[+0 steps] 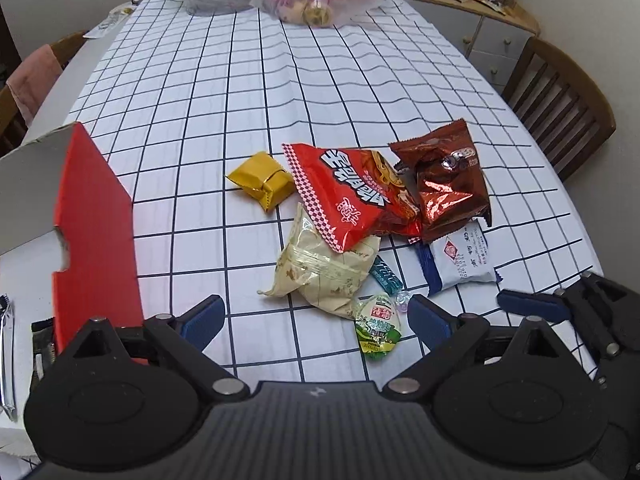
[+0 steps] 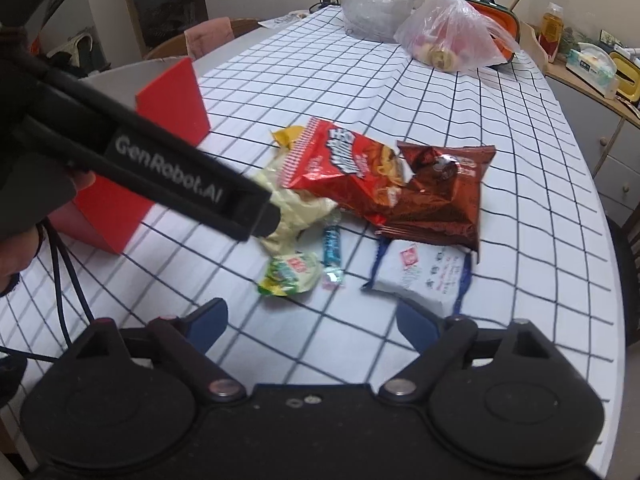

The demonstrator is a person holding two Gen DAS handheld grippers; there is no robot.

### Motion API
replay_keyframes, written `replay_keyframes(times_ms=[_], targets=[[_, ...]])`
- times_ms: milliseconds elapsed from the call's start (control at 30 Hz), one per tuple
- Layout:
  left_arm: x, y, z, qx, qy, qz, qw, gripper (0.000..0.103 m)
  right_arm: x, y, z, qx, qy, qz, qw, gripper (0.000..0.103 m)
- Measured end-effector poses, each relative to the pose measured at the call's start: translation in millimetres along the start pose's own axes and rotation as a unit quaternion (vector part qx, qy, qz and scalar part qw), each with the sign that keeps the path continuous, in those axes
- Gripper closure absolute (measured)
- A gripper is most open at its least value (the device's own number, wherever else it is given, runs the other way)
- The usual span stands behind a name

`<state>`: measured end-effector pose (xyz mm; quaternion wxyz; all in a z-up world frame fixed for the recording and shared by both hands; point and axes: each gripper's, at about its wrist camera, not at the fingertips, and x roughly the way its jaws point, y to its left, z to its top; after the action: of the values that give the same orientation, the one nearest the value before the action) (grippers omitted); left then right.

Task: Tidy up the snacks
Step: 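Grasp the cream-coloured bag with the left tool while the right tool grasps the white biscuit packet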

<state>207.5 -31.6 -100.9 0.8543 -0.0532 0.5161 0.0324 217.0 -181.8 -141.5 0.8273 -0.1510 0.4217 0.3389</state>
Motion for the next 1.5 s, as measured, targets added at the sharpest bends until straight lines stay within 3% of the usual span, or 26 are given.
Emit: replay_keyframes(times_ms=[300, 600, 800, 900, 1067, 1167, 1500], targets=[[30, -4, 7, 0.002, 0.014, 0.015, 0.9998, 0.005, 12, -53, 11, 0.049, -0.01, -0.043, 0.998, 0.013], [49, -2, 18, -0.007, 0.023, 0.039, 0.999, 0.005, 41, -61, 19, 0.076, -0.002, -0.046, 0.996, 0.013], [62, 7, 22, -0.017, 0.042, 0.032, 0.9985, 0.006, 54, -64, 19, 0.079, 0.01, -0.056, 0.995, 0.013], [65, 6, 23, -0.014, 0.045, 0.031, 0.9984, 0.01, 58, -66, 16, 0.089, 0.017, -0.059, 0.994, 0.014], [68, 0, 24, -0.001, 0.048, 0.025, 0.9985, 0.025, 60, -60, 15, 0.082, 0.015, -0.078, 0.993, 0.015], [68, -4, 23, 0.009, 0.047, 0.022, 0.9986, 0.035, 59, -54, 14, 0.08, 0.012, -0.086, 0.993, 0.02], [62, -1, 18, 0.0, 0.043, 0.023, 0.9988, 0.044, 49, -52, 7, 0.096, -0.001, -0.088, 0.991, 0.043]])
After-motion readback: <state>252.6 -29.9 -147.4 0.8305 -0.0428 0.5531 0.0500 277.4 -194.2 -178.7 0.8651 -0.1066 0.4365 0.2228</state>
